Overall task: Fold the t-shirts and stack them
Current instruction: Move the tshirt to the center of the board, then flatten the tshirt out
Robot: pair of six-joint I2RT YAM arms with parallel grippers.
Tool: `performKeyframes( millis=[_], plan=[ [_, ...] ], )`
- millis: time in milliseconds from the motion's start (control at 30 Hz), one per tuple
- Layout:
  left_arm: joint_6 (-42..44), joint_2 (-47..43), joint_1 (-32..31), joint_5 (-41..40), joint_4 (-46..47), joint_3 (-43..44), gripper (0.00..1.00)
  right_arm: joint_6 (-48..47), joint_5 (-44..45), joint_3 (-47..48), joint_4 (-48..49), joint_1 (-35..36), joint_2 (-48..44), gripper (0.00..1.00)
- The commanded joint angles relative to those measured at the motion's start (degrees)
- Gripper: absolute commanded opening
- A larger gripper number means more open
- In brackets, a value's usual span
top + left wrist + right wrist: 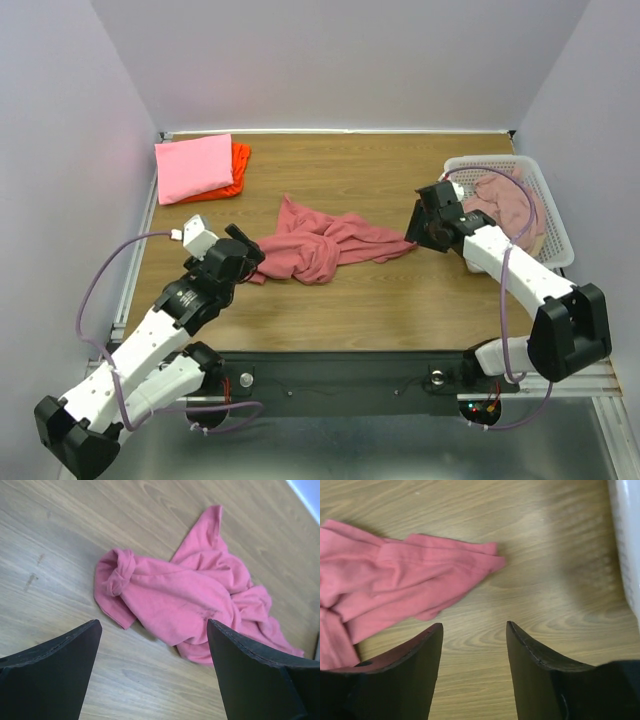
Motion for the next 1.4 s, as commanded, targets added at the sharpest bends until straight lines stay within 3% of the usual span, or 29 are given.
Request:
performKeyframes(
  millis=[0, 167, 367, 467, 567, 633, 767, 867, 900, 967, 1033, 1067, 1100, 1167, 1200, 1367],
  plan=[
    [2.73, 2.79, 0.11, 4.98, 5.41, -1.54, 0.98, -1.43, -4.40, -0.08, 6.60, 0.22, -3.81, 0.61],
    [3.45, 4.46, 0.11, 9.83, 8.60, -5.14, 0.98, -1.44, -1.95, -3.42, 7.85, 0.13, -3.91, 0.64],
    [-0.59, 6.31, 0.98, 0.79, 3.17, -4.98, 0.98, 1.02, -1.24, -5.44, 11.18, 0.22, -2.15, 0.68],
    [0.97, 9.47, 5.54, -0.63, 6.21, -3.13, 0.98, 2.17, -1.85, -5.53, 12.59, 0.13, -0.74, 0.68],
    [7.81, 13.32, 12.57, 5.95, 13.59, -3.56, 0.98, 2.78, -2.21, -6.06, 14.08, 0.13, 1.10, 0.68],
    [10.03, 15.62, 17.48, 11.90, 19.22, -3.83, 0.91, 3.75, -2.21, -6.15, 15.05, 0.13, 2.76, 0.68],
    [13.37, 22.39, 20.14, 17.47, 25.64, -3.30, 0.81, 5.07, -1.77, -5.89, 17.77, 0.13, 6.37, 0.69],
    [14.61, 26.24, 20.23, 22.11, 28.80, -2.86, 0.65, 6.82, -2.29, -4.57, 18.65, 0.04, 10.93, 0.68],
    [14.87, 27.05, 20.23, 22.74, 28.99, -2.69, 0.53, 7.26, -2.38, -4.13, 18.74, 0.13, 11.99, 0.68],
    [15.49, 29.32, 20.32, 22.93, 28.99, -2.08, 0.42, 8.32, -2.30, -3.34, 19.53, 0.04, 14.97, 0.66],
    [16.28, 31.26, 20.41, 21.79, 28.90, -0.94, 0.08, 8.76, -1.86, -2.55, 20.41, 0.04, 16.83, 0.58],
    [16.37, 31.71, 20.58, 21.61, 28.99, -0.41, 0.00, 8.76, -1.86, -2.02, 20.50, 0.04, 17.53, 0.49],
    [16.89, 31.89, 20.76, 21.43, 27.95, 0.21, 0.00, 8.24, -2.46, -0.89, 20.85, 0.04, 18.67, 0.22],
    [18.65, 30.40, 20.76, 19.68, 25.84, 2.49, 0.00, 5.44, -4.56, 0.96, 20.68, -0.05, 18.95, 0.06],
    [19.09, 29.00, 20.76, 18.72, 23.83, 3.28, 0.00, 4.55, -5.02, 1.67, 20.68, -0.05, 18.51, 0.01],
    [20.84, 10.82, 20.76, 12.82, 22.66, 6.98, 0.00, 0.34, -3.27, 5.98, 20.59, -0.05, 8.25, 0.00]
  ],
)
